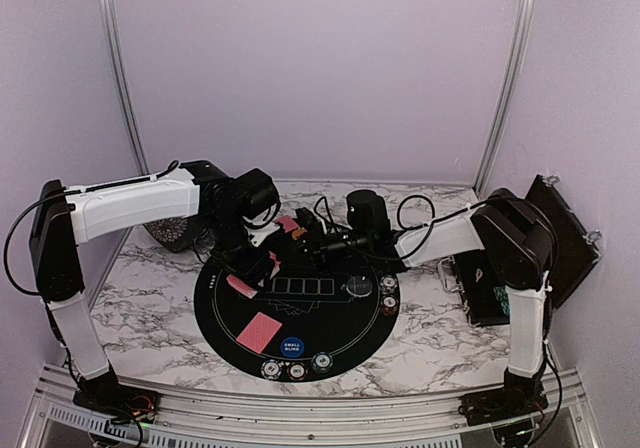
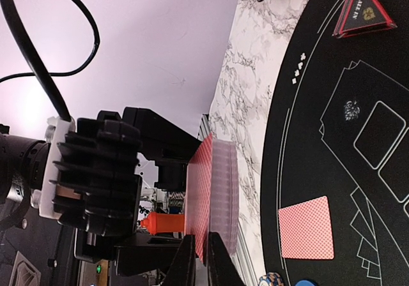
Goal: Distribute texas hold em gaming equipment
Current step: Distribute the poker card in the dealer area.
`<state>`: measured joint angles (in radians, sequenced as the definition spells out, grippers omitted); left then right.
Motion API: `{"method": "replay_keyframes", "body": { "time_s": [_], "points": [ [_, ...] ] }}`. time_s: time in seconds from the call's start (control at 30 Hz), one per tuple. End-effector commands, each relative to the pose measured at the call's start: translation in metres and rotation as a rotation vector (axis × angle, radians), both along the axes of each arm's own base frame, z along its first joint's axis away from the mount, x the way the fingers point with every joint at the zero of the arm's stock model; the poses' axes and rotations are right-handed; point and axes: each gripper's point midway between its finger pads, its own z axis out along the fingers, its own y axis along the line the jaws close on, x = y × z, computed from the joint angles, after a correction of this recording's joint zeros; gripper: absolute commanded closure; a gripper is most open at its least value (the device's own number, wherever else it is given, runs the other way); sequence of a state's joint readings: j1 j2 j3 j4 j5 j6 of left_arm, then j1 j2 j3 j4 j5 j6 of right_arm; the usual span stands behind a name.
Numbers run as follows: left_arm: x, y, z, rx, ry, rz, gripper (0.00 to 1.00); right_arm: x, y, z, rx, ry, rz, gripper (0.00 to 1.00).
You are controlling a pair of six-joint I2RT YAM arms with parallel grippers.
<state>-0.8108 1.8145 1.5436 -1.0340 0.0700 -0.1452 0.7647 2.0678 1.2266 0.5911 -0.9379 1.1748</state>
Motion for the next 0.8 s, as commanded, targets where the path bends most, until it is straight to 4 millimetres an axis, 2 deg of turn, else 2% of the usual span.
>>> {"method": "replay_keyframes", "body": {
  "time_s": [0.0,0.17,0.77],
  "points": [
    [-0.003,0.002,-0.001,0.013,0.01,-0.014,0.42,0.0,0.005,0.016,0.038,-0.036,0.017,0.95],
    [-0.003,0.001,-0.001,0.012,0.012,-0.014,0.42,0.005,0.003,0.017,0.038,-0.029,0.006,1.0],
    [-0.004,0.004,-0.003,0.019,0.013,-0.017,0.42,0.024,-0.019,0.026,0.036,-0.031,-0.063,1.0]
  ]
}}
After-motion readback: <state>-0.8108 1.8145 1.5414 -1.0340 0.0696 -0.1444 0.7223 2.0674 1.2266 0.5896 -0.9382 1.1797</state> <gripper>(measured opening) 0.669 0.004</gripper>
